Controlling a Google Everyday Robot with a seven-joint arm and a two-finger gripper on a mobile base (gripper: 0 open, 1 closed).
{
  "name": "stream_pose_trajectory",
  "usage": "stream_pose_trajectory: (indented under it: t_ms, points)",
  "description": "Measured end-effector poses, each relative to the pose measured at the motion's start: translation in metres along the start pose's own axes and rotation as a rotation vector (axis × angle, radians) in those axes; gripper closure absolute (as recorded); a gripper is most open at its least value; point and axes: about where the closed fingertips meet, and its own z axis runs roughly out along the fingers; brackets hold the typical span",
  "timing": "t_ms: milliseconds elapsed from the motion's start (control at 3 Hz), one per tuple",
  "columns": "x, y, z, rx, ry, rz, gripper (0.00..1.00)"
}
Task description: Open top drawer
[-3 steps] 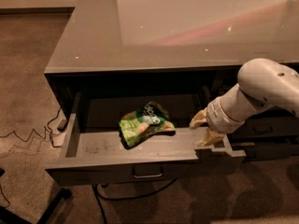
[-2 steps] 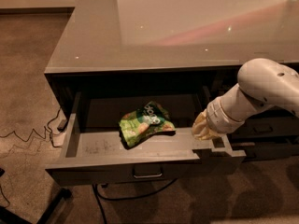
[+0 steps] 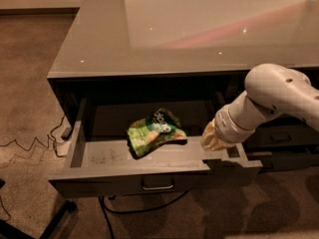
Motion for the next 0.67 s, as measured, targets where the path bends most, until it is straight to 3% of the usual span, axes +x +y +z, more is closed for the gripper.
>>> stream_pose_trajectory:
  t_ms: [667]
  points:
    - [-0.013, 0.009, 0.035, -0.067, 0.021, -0.032, 1.00]
